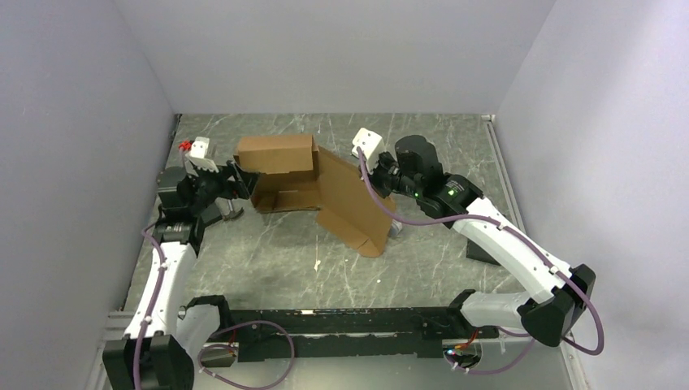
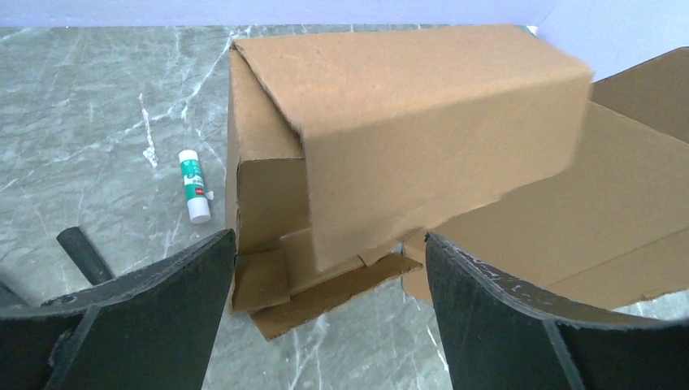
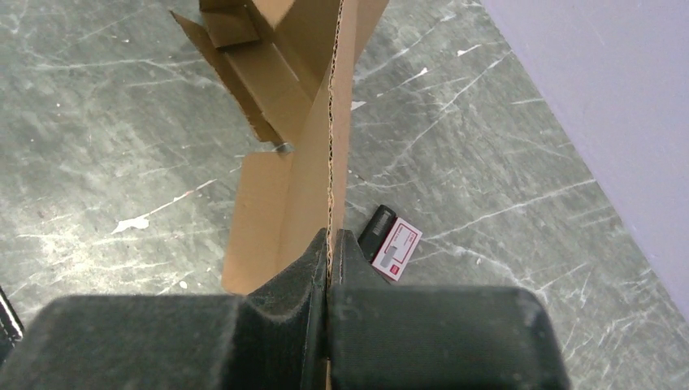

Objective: Fold the paper box

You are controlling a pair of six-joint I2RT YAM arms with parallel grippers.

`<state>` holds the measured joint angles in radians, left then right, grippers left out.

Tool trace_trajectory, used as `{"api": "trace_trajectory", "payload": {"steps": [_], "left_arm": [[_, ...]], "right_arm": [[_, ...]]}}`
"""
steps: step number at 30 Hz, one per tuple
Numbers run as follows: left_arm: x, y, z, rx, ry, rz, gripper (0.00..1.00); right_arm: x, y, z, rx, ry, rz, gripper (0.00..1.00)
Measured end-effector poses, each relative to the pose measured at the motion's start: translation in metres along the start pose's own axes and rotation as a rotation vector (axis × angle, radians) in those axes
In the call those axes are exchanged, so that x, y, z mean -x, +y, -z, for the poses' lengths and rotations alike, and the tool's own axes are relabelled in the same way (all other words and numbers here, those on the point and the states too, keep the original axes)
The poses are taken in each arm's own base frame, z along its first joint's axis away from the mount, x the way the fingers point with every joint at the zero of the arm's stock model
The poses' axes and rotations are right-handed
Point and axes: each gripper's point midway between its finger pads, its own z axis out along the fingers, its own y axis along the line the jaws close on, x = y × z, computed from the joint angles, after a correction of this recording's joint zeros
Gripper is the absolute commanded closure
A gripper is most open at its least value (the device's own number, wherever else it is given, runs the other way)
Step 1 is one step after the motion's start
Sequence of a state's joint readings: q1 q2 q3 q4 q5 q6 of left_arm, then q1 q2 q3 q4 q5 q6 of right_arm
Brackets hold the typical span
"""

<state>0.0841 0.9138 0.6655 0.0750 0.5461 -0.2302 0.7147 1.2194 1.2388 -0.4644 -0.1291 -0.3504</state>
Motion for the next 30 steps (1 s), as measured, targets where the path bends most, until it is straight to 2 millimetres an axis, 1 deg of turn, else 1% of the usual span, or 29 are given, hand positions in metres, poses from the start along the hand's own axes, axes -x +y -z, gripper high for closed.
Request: {"api": "trace_trajectory", "payload": {"steps": [3, 6, 9, 11, 14, 17, 20, 23, 26, 28, 30], "left_arm": [[0.004, -0.003, 0.01, -0.004, 0.005, 0.009, 0.05], [0.006, -0.012, 0.025, -0.009, 0.0, 0.008, 0.02], [0.01, -0.02, 0.035, -0.019, -0.014, -0.003, 0.02], [0.014, -0.021, 0.038, -0.019, -0.012, -0.007, 0.03], [0.022, -0.013, 0.033, -0.016, -0.004, -0.003, 0.05], [0.022, 0.006, 0.021, -0.025, 0.019, 0.014, 0.05], [0.01, 0.022, 0.007, -0.06, 0.059, 0.052, 0.05], [0.004, 0.023, -0.001, -0.118, 0.073, 0.061, 0.05], [0.009, 0.02, -0.006, -0.167, 0.052, 0.034, 0.08], [0.014, 0.018, -0.01, -0.196, 0.03, 0.008, 0.12], [0.019, 0.017, -0.013, -0.222, 0.009, -0.017, 0.21]], "right_arm": [[0.001, 0.001, -0.001, 0.011, -0.001, 0.004, 1.0], [0.001, 0.001, -0.002, 0.014, -0.001, 0.006, 1.0], [0.001, 0.002, -0.002, 0.019, -0.002, 0.007, 1.0], [0.002, 0.002, -0.003, 0.024, -0.002, 0.007, 1.0], [0.003, 0.003, -0.004, 0.029, -0.002, 0.006, 1.0], [0.003, 0.003, -0.004, 0.032, -0.003, 0.006, 1.0], [0.003, 0.003, -0.004, 0.033, -0.004, 0.006, 1.0], [0.003, 0.003, -0.005, 0.035, -0.004, 0.006, 1.0], [0.004, 0.004, -0.006, 0.042, -0.004, 0.005, 1.0], [0.006, 0.005, -0.008, 0.055, -0.004, 0.004, 1.0], [0.009, 0.006, -0.011, 0.067, -0.005, 0.003, 1.0]]}}
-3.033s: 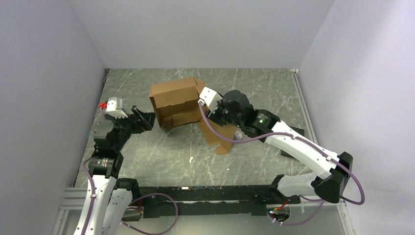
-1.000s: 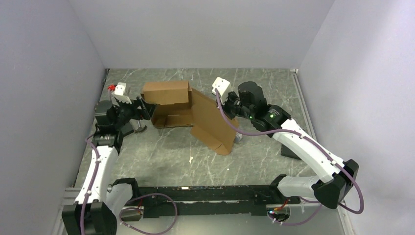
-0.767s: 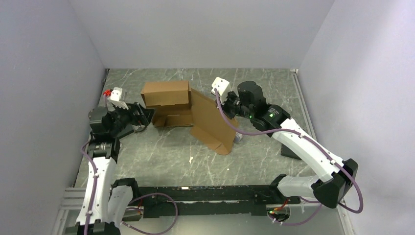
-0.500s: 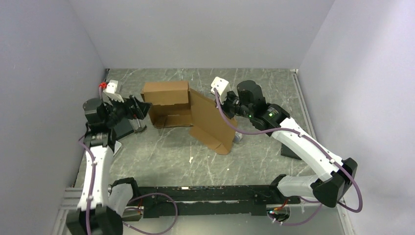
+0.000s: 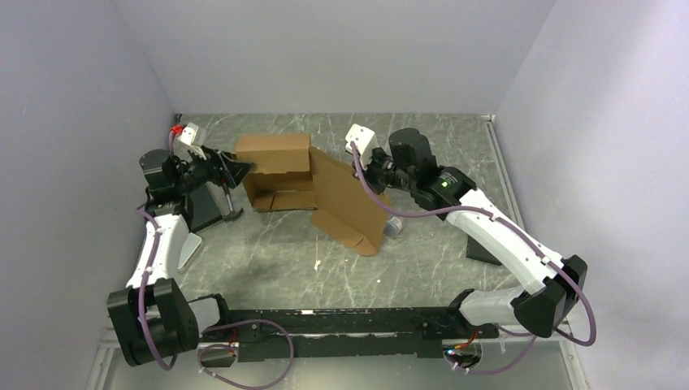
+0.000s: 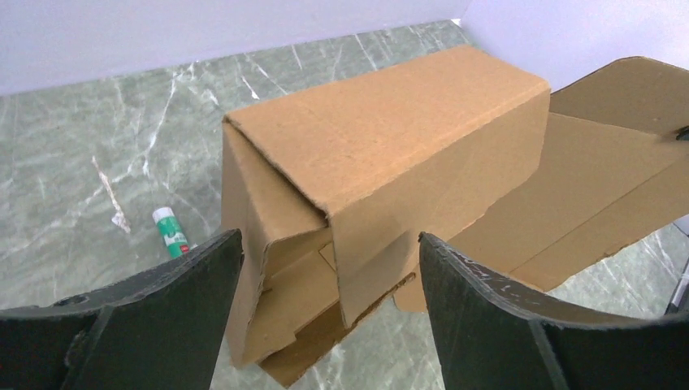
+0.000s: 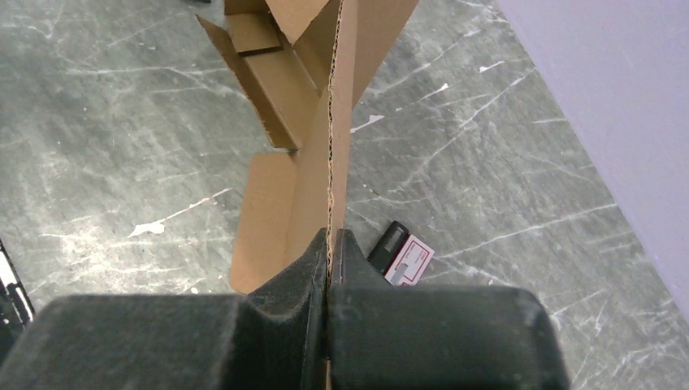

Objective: Fold the paper box

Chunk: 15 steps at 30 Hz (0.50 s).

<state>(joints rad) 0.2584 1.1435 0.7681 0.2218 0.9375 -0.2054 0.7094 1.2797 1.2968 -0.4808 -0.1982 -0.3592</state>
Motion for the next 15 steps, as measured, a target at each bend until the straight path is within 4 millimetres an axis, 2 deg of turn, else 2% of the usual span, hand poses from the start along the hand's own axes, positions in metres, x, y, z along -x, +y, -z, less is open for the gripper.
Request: {"api": "trace_trajectory", "payload": {"steps": [2, 7, 15], "left_arm": [[0.001, 0.0, -0.003, -0.023, -0.004, -0.011, 0.26], [-0.005, 0.006, -0.014, -0.057, 0.021, 0.001, 0.31], [-0.007, 0.008, -0.021, -0.04, 0.028, -0.05, 0.43]], "right_arm": [[0.002, 0.001, -0.002, 0.011, 0.0, -0.001, 1.0], [0.004, 0.001, -0.004, 0.024, 0.005, -0.001, 1.0], [0.005, 0.0, -0.006, 0.031, 0.012, 0.007, 1.0]]}}
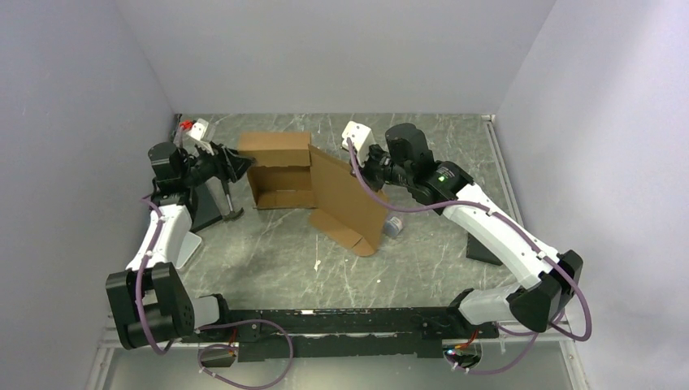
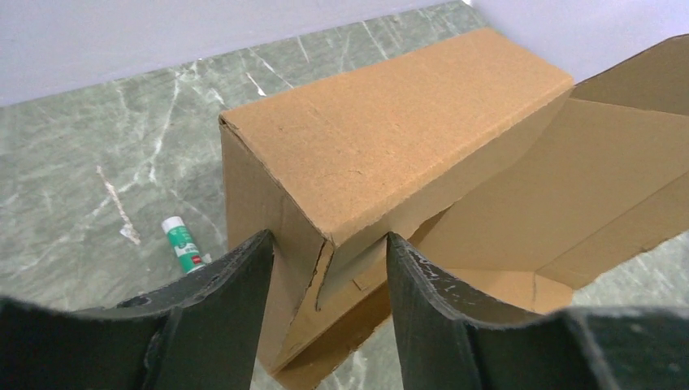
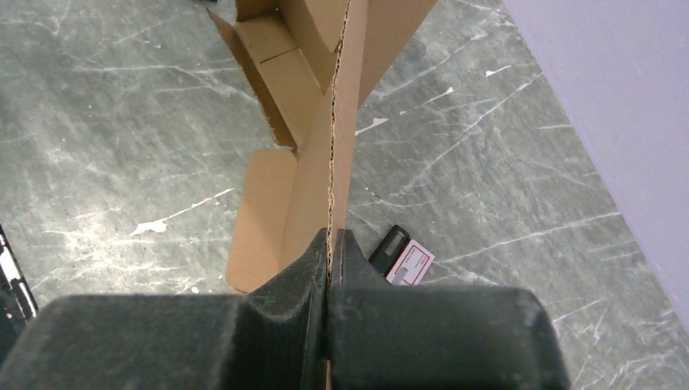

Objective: Fold the paper box

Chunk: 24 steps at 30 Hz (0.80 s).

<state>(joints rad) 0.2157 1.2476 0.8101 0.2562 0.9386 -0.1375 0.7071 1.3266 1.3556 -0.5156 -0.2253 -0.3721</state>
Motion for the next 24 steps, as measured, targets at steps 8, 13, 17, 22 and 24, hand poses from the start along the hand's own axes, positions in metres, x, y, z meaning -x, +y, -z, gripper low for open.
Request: {"api": "trace_trajectory", "payload": {"steps": [8, 13, 17, 22, 24], "left_arm": [[0.004, 0.004, -0.012, 0.083, -0.004, -0.08, 0.41], [0.005, 0.006, -0.017, 0.128, -0.009, -0.102, 0.37], [0.006, 0.008, -0.018, 0.146, -0.024, -0.115, 0.38], [0.011, 0.013, -0.023, 0.149, -0.05, -0.136, 0.41], [0.011, 0.015, -0.026, 0.148, -0.062, -0.141, 0.42]], "right_arm": [[0.0, 0.0, -0.001, 0.006, 0.002, -0.001, 1.0], [0.0, 0.001, -0.001, 0.013, 0.001, -0.002, 1.0], [0.0, 0.002, -0.002, 0.02, 0.0, -0.002, 1.0], [0.0, 0.003, -0.002, 0.03, -0.003, -0.002, 1.0], [0.001, 0.004, -0.002, 0.036, -0.005, -0.002, 1.0]]}}
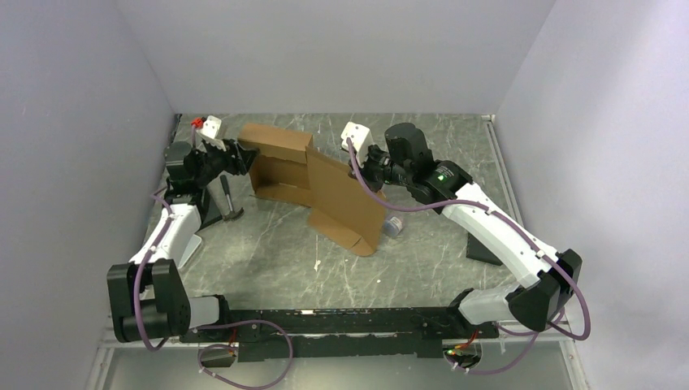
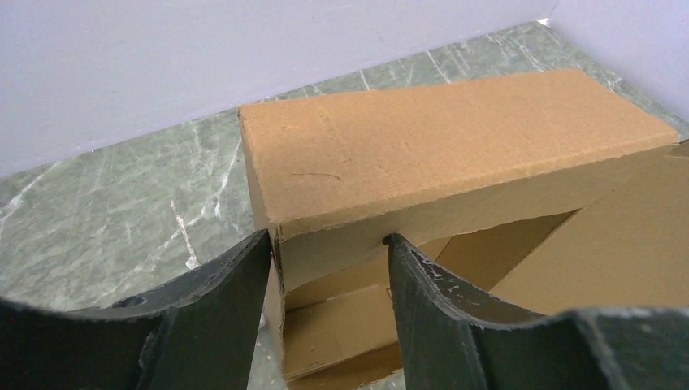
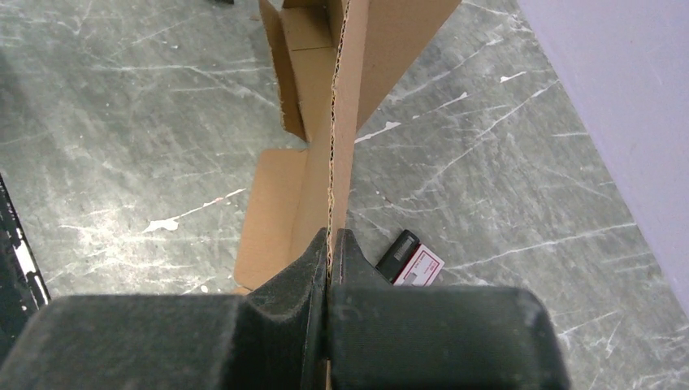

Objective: Fold the paper box

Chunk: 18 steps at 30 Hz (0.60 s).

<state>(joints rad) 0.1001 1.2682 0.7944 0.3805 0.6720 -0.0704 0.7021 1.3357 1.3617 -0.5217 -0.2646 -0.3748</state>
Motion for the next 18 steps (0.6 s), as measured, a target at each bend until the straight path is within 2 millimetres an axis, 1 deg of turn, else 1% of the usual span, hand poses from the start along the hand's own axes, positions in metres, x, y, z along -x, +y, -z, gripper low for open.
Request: {"api": "trace_trajectory", "payload": {"steps": [2, 6, 10, 11, 15, 18], "left_arm": [[-0.001, 0.001, -0.002, 0.0, -0.01, -0.004, 0.43], [0.0, 0.004, -0.006, -0.003, -0.033, -0.005, 0.53], [0.0, 0.009, -0.011, 0.006, -0.049, -0.011, 0.6], [-0.001, 0.01, -0.012, 0.007, -0.05, -0.011, 0.6], [0.0, 0.013, -0.015, 0.011, -0.063, -0.019, 0.48], [-0.002, 0.013, -0.015, 0.01, -0.064, -0.012, 0.47]], "right_arm": [[0.0, 0.001, 0.0, 0.004, -0.001, 0.0, 1.0], [0.0, 0.001, -0.001, 0.007, -0.001, 0.0, 1.0], [0.0, 0.001, -0.001, 0.007, 0.0, 0.0, 1.0], [0.0, 0.001, -0.001, 0.007, 0.0, -0.001, 1.0], [0.0, 0.001, -0.001, 0.009, -0.001, 0.0, 1.0], [0.0, 0.003, -0.002, 0.018, -0.002, 0.0, 1.0]]}}
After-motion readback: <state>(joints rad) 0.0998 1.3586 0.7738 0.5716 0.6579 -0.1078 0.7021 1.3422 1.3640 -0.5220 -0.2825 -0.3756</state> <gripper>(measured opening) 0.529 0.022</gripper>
